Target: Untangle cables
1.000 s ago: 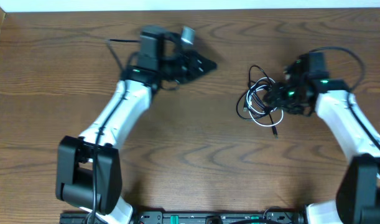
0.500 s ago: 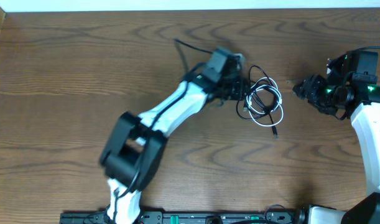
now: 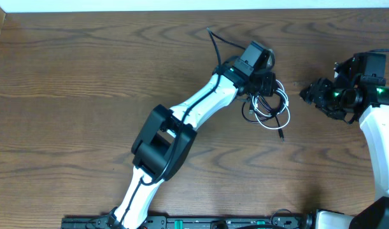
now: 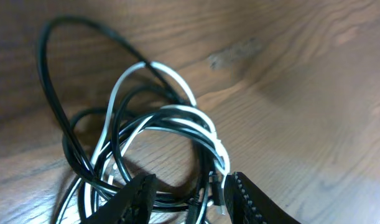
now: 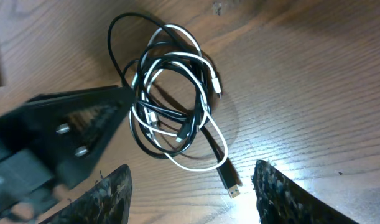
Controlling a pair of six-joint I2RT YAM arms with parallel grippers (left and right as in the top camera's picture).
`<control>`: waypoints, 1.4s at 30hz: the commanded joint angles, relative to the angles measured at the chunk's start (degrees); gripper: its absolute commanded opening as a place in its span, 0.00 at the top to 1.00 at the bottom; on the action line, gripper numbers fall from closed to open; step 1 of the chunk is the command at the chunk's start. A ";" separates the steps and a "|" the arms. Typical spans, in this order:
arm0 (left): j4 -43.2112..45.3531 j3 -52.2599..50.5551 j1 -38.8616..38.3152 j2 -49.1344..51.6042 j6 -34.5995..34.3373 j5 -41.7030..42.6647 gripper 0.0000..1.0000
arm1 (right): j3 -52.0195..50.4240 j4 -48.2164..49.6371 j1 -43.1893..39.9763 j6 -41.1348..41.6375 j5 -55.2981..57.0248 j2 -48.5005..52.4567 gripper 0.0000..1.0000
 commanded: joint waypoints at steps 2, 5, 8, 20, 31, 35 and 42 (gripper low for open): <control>-0.68 0.76 -0.79 2.95 -2.45 -3.37 0.60 | 0.59 -0.33 -0.33 -0.98 0.61 -0.28 0.41; -0.66 0.70 -1.09 3.54 -2.45 -3.74 0.60 | 0.59 -0.74 -0.33 -1.27 0.59 -0.28 0.41; -1.92 0.70 -1.31 3.54 -2.43 -6.05 0.60 | 0.59 -1.22 -0.33 -1.49 0.61 -0.28 0.41; -8.76 0.00 -1.60 3.56 -1.44 -12.76 0.60 | 0.57 -1.40 -0.31 -2.19 0.59 -0.28 0.39; -22.14 0.07 -0.44 0.98 8.90 -16.81 0.64 | 0.55 -1.46 -0.31 -2.47 1.03 -0.26 0.37; -24.90 0.07 1.07 -3.78 13.14 -16.63 0.63 | 0.55 -1.49 -0.31 -2.54 1.03 -0.26 0.36; -24.92 0.04 3.50 -5.68 13.31 -16.63 0.63 | 0.55 -1.99 -0.31 -2.91 1.01 -0.26 0.36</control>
